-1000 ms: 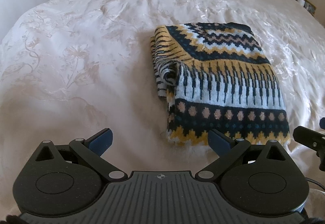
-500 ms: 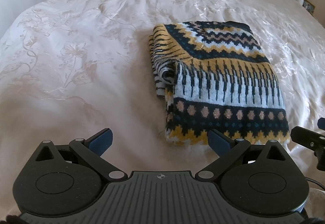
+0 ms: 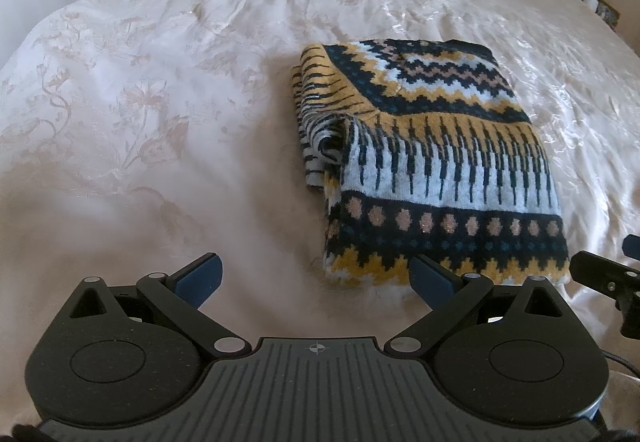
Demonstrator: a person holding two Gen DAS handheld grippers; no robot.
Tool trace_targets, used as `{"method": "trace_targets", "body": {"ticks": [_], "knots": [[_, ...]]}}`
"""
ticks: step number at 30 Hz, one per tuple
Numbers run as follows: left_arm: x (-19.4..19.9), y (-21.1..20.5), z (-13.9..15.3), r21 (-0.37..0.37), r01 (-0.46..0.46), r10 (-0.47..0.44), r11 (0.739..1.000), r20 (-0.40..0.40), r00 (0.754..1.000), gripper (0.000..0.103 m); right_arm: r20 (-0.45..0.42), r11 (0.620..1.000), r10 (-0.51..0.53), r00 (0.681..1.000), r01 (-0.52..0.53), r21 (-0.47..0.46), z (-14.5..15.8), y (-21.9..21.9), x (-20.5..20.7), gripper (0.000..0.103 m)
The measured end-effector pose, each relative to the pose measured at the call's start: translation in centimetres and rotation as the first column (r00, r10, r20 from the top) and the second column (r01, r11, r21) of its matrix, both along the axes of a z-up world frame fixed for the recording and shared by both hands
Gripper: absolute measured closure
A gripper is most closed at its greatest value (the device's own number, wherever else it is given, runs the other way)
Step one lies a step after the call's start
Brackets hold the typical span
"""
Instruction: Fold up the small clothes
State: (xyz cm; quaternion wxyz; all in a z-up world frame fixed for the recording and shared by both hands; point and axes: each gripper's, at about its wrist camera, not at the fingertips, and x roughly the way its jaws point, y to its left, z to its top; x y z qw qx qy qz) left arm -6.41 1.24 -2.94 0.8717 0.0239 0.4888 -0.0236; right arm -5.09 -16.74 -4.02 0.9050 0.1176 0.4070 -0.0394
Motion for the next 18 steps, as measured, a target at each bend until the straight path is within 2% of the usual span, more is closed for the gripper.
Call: {"method": "trace_targets", "body": {"ticks": [18], "knots": [[0.05, 0.09, -0.12, -0.019, 0.005, -0.005, 1.000, 0.000, 1.000, 0.002, -0.005, 1.000, -0.002, 1.000, 0.002, 0.003, -0.22, 0.10, 0.17, 0.001]]}}
